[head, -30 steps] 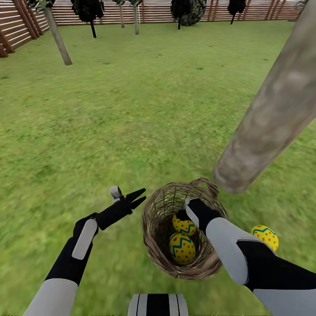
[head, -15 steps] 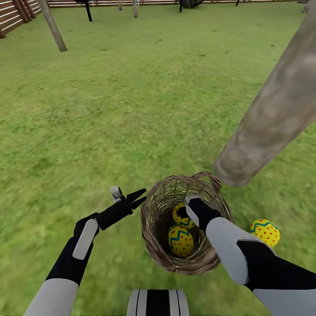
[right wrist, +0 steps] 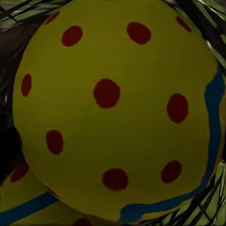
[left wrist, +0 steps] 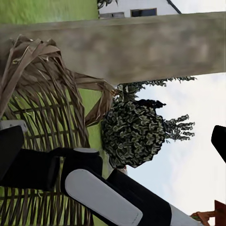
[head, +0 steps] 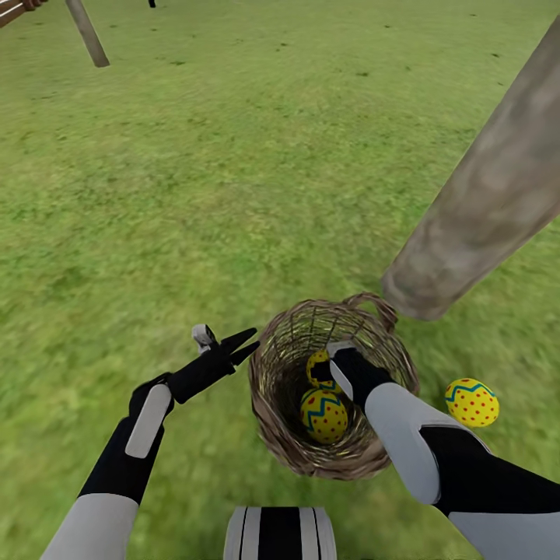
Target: Take the three Easter eggs out of the wicker basket on the lawn in the garden, then place them on the lawn next to a single tree (choose any tree) so that all three eggs are next to the same tree and none are left in the basket.
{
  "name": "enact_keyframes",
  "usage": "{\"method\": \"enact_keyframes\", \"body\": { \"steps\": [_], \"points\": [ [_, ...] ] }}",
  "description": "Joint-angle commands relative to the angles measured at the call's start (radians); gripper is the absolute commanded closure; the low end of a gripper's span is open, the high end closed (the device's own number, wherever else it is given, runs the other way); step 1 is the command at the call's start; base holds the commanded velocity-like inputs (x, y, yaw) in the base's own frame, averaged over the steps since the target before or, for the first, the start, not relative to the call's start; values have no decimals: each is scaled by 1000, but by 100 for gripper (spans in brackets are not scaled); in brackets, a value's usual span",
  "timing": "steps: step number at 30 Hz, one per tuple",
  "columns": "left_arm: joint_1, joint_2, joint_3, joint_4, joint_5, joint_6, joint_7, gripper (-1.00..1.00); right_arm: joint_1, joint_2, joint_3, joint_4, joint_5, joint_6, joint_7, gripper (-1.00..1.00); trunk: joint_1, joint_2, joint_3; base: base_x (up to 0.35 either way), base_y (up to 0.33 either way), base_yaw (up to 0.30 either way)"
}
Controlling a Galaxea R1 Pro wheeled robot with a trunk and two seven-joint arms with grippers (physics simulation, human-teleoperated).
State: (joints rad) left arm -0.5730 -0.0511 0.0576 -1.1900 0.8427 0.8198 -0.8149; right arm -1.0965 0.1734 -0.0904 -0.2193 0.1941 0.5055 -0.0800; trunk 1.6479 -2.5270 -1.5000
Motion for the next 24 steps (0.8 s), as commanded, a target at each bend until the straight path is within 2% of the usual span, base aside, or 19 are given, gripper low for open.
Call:
{"method": "enact_keyframes", "body": {
  "steps": [1, 2, 3, 16, 24],
  "points": [
    [0, -1, 1, 49, -33, -8, 3, -100, 1, 1, -16, 21, -25, 1, 2, -100, 4, 0, -5, 0, 0, 0],
    [0, -1, 1, 49, -33, -8, 3, -100, 1, 1, -17, 21, -25, 1, 2, -100, 5, 0, -9, 0, 0, 0],
    [0, -1, 1, 50, -32, -8, 3, -100, 1, 1, -17, 21, -25, 1, 2, 100, 5, 0, -9, 0, 0, 0],
    [1, -1, 1, 51, -28, -10, 0, -100, 1, 1, -17, 21, -25, 1, 5, 100, 5, 0, -9, 0, 0, 0],
    [0, -1, 1, 50, -30, -10, 2, -100, 1, 1, -17, 21, -25, 2, 5, 100, 1, 2, 22, 0, 0, 0]
  ]
}}
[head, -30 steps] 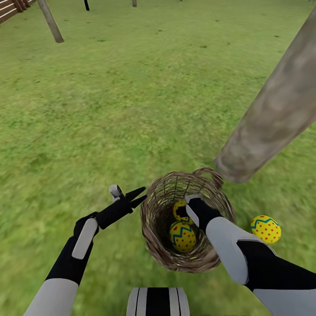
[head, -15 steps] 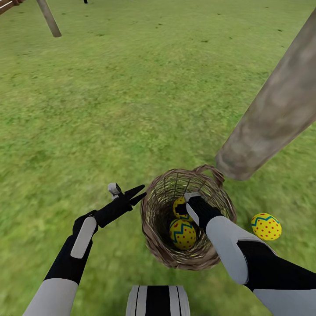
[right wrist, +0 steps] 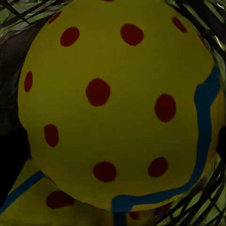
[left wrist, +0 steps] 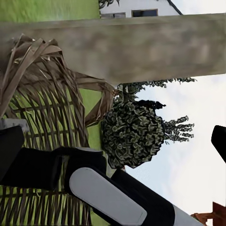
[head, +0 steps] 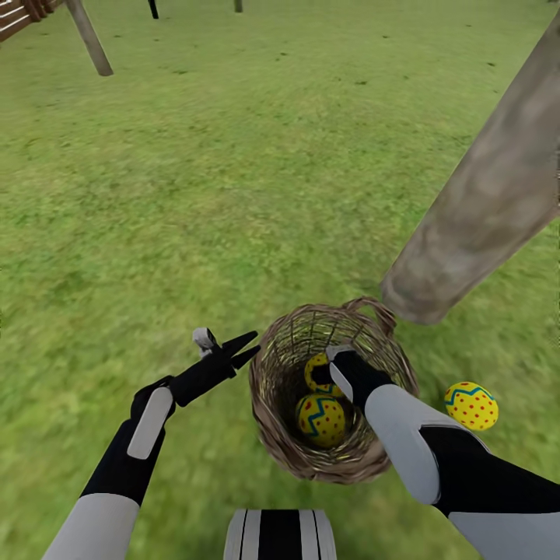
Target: Take the three Easter eggs out of the wicker basket on the lawn in the garden, then place them on the lawn next to a single tree (choose any tree) so that all three eggs are next to the same tree and none are left in the basket.
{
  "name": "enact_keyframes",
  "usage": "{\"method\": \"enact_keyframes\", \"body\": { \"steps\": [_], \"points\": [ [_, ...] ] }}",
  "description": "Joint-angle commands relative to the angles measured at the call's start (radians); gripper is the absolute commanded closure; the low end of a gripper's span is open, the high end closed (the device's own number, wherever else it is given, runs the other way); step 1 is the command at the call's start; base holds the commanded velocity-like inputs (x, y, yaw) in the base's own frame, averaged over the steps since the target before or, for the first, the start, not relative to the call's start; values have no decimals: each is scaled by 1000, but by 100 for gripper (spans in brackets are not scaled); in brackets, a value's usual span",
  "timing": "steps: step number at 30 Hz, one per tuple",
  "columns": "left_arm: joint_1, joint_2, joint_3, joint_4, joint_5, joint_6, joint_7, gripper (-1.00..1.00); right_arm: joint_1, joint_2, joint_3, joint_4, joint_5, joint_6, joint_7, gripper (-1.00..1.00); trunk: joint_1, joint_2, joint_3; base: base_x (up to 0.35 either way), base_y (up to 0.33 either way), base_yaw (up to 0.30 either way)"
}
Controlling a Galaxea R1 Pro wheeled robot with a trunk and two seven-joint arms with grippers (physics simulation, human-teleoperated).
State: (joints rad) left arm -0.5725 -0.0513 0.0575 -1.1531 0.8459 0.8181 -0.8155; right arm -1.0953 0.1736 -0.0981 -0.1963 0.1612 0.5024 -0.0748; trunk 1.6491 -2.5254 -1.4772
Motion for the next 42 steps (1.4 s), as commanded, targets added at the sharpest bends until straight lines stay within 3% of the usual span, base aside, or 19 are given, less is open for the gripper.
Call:
{"method": "enact_keyframes", "body": {
  "steps": [1, 28, 33, 42],
  "points": [
    [0, -1, 1, 13, -34, -8, 3, -100, 0, 1, -9, -2, 8, 5, 0, 100, 0, 0, 3, 0, 0, 0],
    [-1, -2, -21, 14, -34, -8, 4, -100, 0, 1, -11, 36, 3, 14, 6, 100, -13, 6, 108, 0, 0, 0],
    [0, -2, -21, 14, -34, -8, 4, -100, 2, 1, -11, 95, 3, 17, 64, 100, -15, 8, 127, 0, 0, 0],
    [0, -2, -21, 13, -34, -8, 4, -100, 2, 1, -11, 115, 3, 16, 74, 100, -19, 10, 162, 0, 0, 0]
  ]
}}
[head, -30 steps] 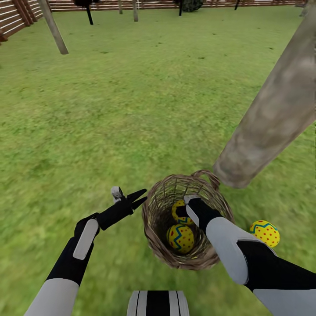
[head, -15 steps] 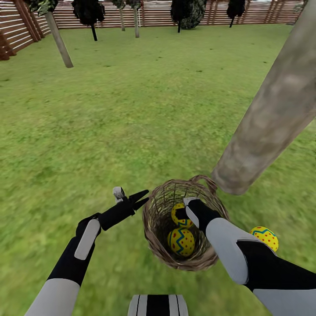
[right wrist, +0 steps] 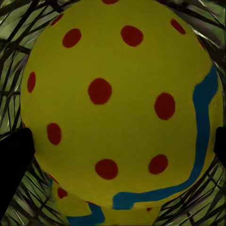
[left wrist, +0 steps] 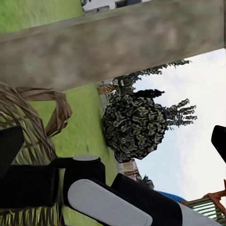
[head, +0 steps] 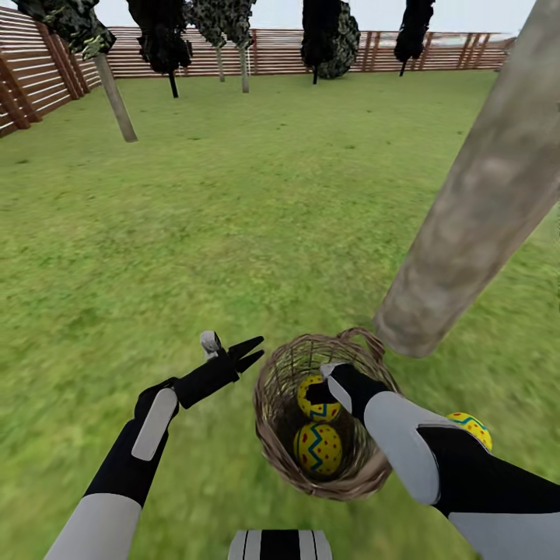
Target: Take the three Easter eggs out of the wicker basket on the lawn in the garden, then place them on the lawn next to a single tree (choose any tree) so that all three eggs are next to the same tree and none are left in the basket.
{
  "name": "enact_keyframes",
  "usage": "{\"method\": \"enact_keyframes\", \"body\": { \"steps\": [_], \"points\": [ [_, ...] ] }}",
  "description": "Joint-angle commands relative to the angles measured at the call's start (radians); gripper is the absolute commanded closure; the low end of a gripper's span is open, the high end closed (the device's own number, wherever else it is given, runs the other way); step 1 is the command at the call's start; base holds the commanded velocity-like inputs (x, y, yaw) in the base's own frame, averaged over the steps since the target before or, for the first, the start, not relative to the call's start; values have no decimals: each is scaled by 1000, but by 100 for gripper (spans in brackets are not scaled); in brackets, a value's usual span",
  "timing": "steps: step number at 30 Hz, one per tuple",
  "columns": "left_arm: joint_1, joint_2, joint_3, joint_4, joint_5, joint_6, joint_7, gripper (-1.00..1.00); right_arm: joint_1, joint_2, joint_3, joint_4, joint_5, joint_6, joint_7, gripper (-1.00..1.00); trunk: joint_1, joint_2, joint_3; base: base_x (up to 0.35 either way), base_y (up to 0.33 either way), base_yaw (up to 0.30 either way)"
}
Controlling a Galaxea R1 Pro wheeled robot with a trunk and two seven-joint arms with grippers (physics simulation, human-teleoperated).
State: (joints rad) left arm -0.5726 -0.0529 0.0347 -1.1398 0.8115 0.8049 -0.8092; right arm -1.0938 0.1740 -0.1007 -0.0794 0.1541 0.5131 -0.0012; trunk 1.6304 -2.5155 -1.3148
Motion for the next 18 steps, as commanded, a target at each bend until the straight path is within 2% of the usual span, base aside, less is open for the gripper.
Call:
{"method": "enact_keyframes", "body": {
  "steps": [1, 15, 18],
  "points": [
    [0, -1, 2, 0, 0, 5, -2, -100, 0, 1, -8, -2, 10, 5, 1, 100, -1, 0, 3, 0, 0, 0],
    [0, 0, 2, 0, 1, 5, -2, -100, 1, 1, -10, -2, 10, 9, 4, 100, -7, 3, 57, 0, 0, 0],
    [-1, 1, 2, 0, 3, 5, -2, -100, 2, 1, -10, -2, 10, 26, 45, 100, -8, 4, 69, 0, 0, 0]
  ]
}}
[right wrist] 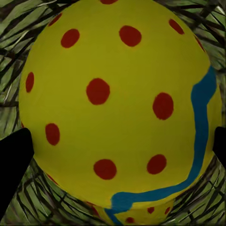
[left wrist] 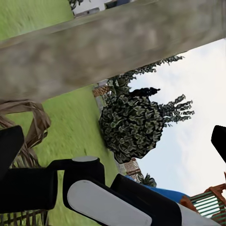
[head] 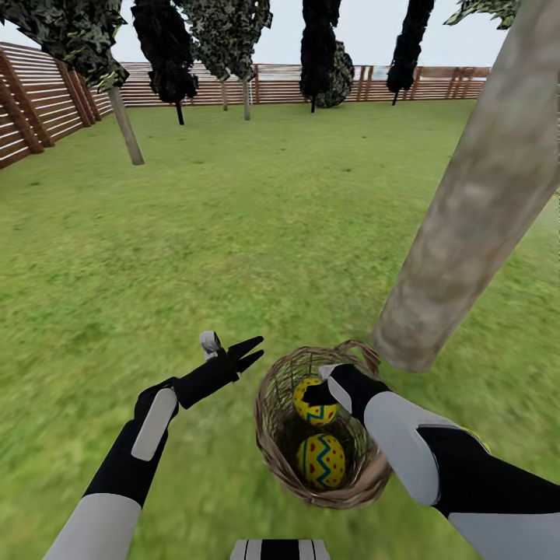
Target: Take the three Easter eggs out of the wicker basket on the lawn in the garden, then place them on the lawn next to a single tree (choose any tree) so that all three eggs are next to the same tree and none are left in the basket.
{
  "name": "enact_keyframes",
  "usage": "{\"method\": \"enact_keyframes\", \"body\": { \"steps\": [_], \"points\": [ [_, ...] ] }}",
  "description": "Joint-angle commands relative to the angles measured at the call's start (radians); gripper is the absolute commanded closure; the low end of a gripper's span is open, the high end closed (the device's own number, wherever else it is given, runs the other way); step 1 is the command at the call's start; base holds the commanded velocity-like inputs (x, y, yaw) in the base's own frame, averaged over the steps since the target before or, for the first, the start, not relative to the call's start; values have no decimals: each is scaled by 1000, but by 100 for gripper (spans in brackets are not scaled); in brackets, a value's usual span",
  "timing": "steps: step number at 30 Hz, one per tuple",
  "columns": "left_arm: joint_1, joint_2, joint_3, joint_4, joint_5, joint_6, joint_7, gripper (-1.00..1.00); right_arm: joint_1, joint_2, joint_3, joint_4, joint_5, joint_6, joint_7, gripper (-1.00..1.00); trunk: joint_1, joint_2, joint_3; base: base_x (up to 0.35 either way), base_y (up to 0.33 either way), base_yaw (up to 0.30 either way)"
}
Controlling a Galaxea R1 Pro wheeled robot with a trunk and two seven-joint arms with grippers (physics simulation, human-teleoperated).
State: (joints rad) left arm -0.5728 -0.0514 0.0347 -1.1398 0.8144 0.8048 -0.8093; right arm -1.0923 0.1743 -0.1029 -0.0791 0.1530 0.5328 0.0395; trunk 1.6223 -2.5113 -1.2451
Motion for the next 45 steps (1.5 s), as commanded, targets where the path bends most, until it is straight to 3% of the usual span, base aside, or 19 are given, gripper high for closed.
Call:
{"method": "enact_keyframes", "body": {
  "steps": [1, 5, 12, 16, 24, 27, 30, 33, 36, 40, 41, 42, 45],
  "points": [
    [0, -1, 2, 0, 0, 5, -2, -100, 0, 0, -8, -2, 11, 18, 11, 100, -1, 0, 3, 0, 0, 0],
    [0, -1, 2, 0, 2, 5, -5, -100, 0, 0, -8, -2, 11, 69, 61, 100, -2, 1, 19, 0, 0, 0],
    [0, 0, 2, 0, 2, 5, -5, -100, 0, 0, -8, -2, 11, 84, 62, 100, -6, 3, 46, 0, 0, 0],
    [0, -1, 2, 0, -1, 5, -2, -100, 0, 0, -7, -10, 12, 165, 63, 100, -7, 4, 61, 0, 0, 0],
    [0, -1, 2, -1, 0, 5, -2, -100, 0, 0, -7, -29, 13, 241, 69, 100, -11, 5, 92, 0, 0, 0],
    [0, -1, 2, 0, 0, 5, -2, -100, 0, 0, -3, -32, 19, 245, 219, 100, -12, 6, 104, 0, 0, 0],
    [0, -1, 2, 0, -1, 5, -2, -100, 0, -33, 1, -44, 21, 258, 355, 100, -14, 7, 115, 0, 0, 0],
    [0, -1, 2, 0, -1, 5, -2, -100, 0, -93, 6, -102, 23, 326, 510, 100, -15, 7, 127, 0, 0, 0],
    [0, -1, 2, 0, -3, 5, -1, -100, 0, -141, 40, -113, 22, 334, 578, 100, -16, 8, 139, 0, 0, 0],
    [0, -2, 2, 0, -4, 5, -1, -100, 0, -188, 46, -113, 22, 335, 621, 100, -18, 9, 154, 0, 0, 0],
    [0, -1, 2, -1, -4, 5, -1, -100, 0, -220, 49, -113, 22, 335, 689, 100, -19, 9, 158, 0, 0, 0],
    [0, 0, 2, -1, -1, 5, -1, -100, 0, -259, 94, -113, 22, 335, 786, 100, -19, 10, 162, 0, 0, 0],
    [0, 1, 2, -1, -1, 5, -1, -100, 0, -310, 151, -113, 23, 334, 949, 100, -20, 10, 173, 0, 0, 0]
  ]
}}
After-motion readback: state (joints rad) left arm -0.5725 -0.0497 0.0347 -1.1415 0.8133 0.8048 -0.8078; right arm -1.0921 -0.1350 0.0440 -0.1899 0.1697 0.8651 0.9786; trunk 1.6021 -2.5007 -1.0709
